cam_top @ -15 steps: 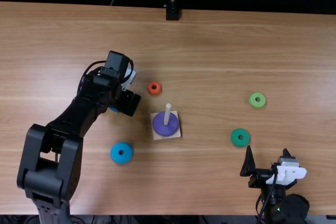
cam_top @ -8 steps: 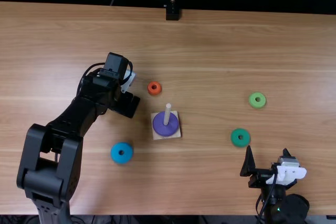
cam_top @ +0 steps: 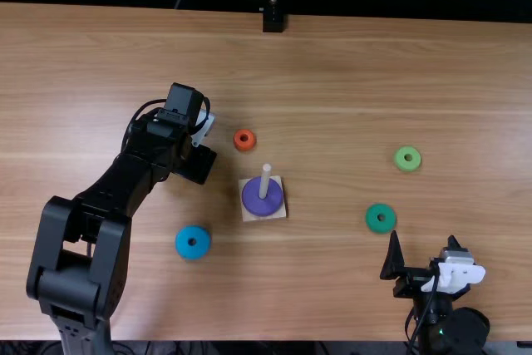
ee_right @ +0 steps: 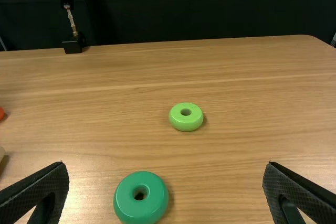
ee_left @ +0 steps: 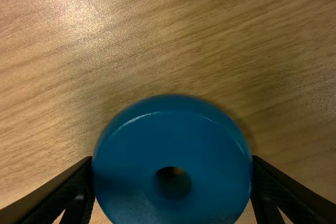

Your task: Build the Hanoi tower: stack the rings onto the peg from bottom to top in this color order: purple, dark blue, light blue, dark green, light green, yellow, orange.

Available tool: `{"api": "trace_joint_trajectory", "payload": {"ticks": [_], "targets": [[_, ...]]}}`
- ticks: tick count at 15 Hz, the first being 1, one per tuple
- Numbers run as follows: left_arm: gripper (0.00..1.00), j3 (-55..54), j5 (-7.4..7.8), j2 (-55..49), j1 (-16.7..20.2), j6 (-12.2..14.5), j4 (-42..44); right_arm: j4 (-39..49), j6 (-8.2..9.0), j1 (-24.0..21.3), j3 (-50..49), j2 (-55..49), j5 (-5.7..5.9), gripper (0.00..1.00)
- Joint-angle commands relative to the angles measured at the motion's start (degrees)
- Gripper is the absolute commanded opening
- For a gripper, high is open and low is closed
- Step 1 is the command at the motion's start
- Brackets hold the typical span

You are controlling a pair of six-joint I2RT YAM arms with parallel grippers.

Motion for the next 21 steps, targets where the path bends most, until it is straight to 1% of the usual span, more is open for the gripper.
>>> {"api": "trace_joint_trajectory", "payload": {"ticks": [1, 4, 9, 11, 13, 14, 15, 17, 18, 21], "targets": [[0.00, -0.8, 0.50, -0.6, 0.1, 0.7, -0.5, -4.0, -0.28, -0.6, -3.6, -0.7, -0.21, 1.00], [0.00, 0.6, 0.60, -5.6, -0.1, 0.5, -3.6, -4.0, -0.28, -0.6, -3.6, -0.7, -0.21, 1.00], [0.00, 9.0, 0.71, -11.3, -0.6, 0.5, -23.0, -4.0, -0.28, -0.6, -3.6, -0.7, -0.21, 1.00], [0.00, 13.7, 0.71, -12.7, -0.7, 0.3, -28.1, -4.0, -0.28, -0.6, -3.6, -0.7, -0.21, 1.00], [0.00, 18.0, 0.71, -13.6, -2.0, -0.2, -31.6, -4.0, -0.28, -0.6, -3.6, -0.7, -0.21, 1.00], [0.00, 20.3, 0.71, -13.7, -3.7, -0.7, -32.4, -4.0, -0.28, -0.6, -3.6, -0.7, -0.21, 1.00], [0.00, 22.2, 0.71, -13.7, -5.7, -2.0, -33.0, -4.0, -0.28, -0.6, -3.6, -0.7, -0.21, 1.00], [0.00, 25.5, 0.71, -13.7, -8.0, -6.3, -33.1, -4.0, -0.28, -0.6, -3.6, -0.7, -0.21, 1.00], [0.00, 27.0, 0.81, -13.7, -9.3, -7.6, -33.4, -4.0, -0.28, -0.6, -3.6, -0.7, -0.21, 1.00], [0.00, 29.3, 0.81, -13.7, -13.1, -10.2, -33.9, -4.0, -0.28, -0.6, -3.6, -0.7, -0.21, 1.00]]}}
